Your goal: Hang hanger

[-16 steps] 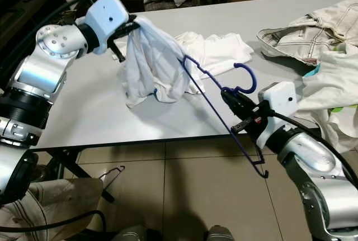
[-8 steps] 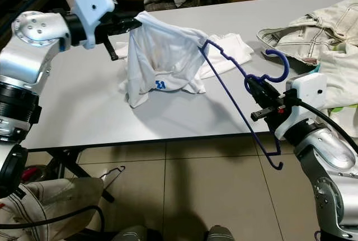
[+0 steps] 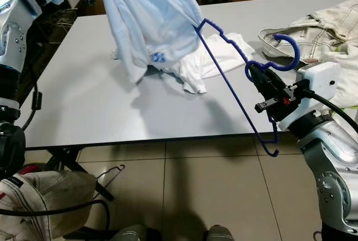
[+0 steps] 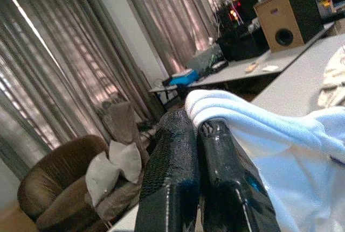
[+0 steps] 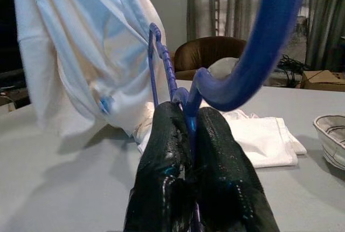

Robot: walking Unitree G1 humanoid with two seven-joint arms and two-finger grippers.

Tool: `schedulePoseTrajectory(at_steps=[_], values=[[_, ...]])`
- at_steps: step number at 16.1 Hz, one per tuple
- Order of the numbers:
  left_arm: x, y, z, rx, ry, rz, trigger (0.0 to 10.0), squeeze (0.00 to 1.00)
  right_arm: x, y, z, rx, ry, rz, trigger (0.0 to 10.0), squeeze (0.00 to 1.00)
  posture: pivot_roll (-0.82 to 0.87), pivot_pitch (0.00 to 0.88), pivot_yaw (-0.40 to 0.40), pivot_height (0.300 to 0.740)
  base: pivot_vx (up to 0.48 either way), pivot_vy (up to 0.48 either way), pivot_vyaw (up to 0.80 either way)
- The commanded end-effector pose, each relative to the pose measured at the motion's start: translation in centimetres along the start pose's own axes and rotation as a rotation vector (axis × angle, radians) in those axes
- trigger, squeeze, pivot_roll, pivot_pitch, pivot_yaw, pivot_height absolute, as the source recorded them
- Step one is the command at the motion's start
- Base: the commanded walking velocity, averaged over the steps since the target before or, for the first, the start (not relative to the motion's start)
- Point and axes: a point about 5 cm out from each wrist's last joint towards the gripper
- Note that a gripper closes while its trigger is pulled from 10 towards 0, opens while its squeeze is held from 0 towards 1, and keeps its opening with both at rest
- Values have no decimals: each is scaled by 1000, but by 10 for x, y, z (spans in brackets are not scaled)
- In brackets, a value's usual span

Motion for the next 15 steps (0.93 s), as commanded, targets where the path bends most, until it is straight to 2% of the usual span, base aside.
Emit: schedulePoseTrajectory(at_steps=[1,9,13,15], values=[[-7,-2,3,-12,30,-7,0,0,3,0,-2,0,-22,-3,10000,0,-175,0,112,740,0,0,0],[-36,-27,10,-101,114,22,0,0,-8,15,-3,35,5,-67,10000,0,-161,0,102,740,0,0,0],[-45,-37,12,-123,143,54,0,0,-25,25,0,37,65,-117,10000,0,-144,0,104,740,0,0,0],[-56,-51,12,-142,162,107,0,0,-39,33,1,24,119,-144,10000,0,-142,0,104,740,0,0,0]])
Point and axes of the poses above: a point about 5 cm out from each wrist's last joint towards the gripper, its own z axis pointing back from the gripper into the wrist, its own x axis along the axis of the wrist's last joint, y = z × x, and after that the axes turned 10 degrees about z, right-handed
